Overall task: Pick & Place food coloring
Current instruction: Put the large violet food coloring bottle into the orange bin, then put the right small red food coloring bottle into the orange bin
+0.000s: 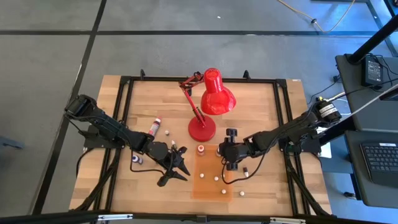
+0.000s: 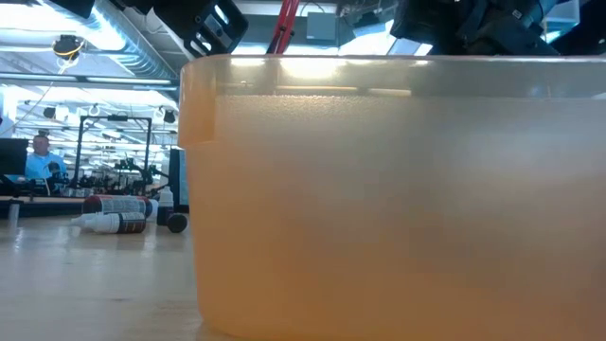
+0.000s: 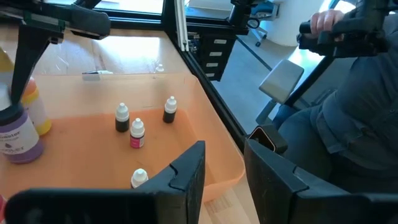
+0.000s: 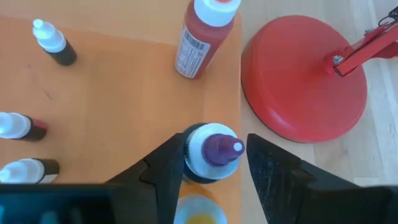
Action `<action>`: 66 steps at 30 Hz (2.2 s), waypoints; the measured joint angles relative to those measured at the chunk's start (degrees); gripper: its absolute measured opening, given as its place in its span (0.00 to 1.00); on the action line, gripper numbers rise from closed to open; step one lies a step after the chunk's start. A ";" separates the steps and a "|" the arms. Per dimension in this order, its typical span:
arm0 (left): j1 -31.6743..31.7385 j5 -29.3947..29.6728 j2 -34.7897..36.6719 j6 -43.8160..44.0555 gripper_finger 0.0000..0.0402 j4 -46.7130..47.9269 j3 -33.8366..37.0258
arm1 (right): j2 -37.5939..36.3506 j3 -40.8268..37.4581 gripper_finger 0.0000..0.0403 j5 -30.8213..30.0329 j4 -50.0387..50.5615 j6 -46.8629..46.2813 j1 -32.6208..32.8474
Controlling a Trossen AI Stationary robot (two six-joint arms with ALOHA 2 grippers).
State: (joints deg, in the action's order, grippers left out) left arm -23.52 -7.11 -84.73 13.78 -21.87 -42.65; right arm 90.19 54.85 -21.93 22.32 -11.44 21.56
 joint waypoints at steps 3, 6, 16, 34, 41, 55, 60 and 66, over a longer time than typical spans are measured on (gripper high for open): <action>0.01 -0.02 0.00 0.00 0.27 0.00 0.00 | 0.02 0.00 0.45 -0.03 0.31 0.09 0.00; 0.01 -0.03 0.00 0.00 0.28 -0.01 0.00 | -0.24 0.00 0.44 -0.03 0.37 0.93 0.00; 0.01 -0.04 0.00 0.02 0.27 0.02 0.00 | -7.55 0.00 0.42 0.12 4.99 0.77 0.18; 0.01 -0.02 0.00 0.00 0.27 0.50 0.00 | -13.85 0.02 0.42 11.71 32.28 -44.20 8.61; -0.01 0.00 0.00 0.02 0.27 0.59 0.00 | -11.10 0.02 0.42 16.46 31.41 -48.78 11.18; 0.01 3.20 0.00 0.00 0.28 0.48 0.00 | -4.44 0.00 0.62 18.65 27.28 -52.88 11.72; 0.01 5.50 0.00 0.00 0.27 0.61 0.00 | -0.84 0.00 0.67 19.46 25.03 -55.57 11.72; 0.01 7.22 0.00 0.00 0.27 0.61 0.00 | 3.01 0.00 0.66 24.95 24.53 -59.38 11.69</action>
State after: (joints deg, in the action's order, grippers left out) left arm -23.51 0.11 -84.73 13.78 -21.26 -42.65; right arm 93.20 54.85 3.02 46.85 -70.82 33.26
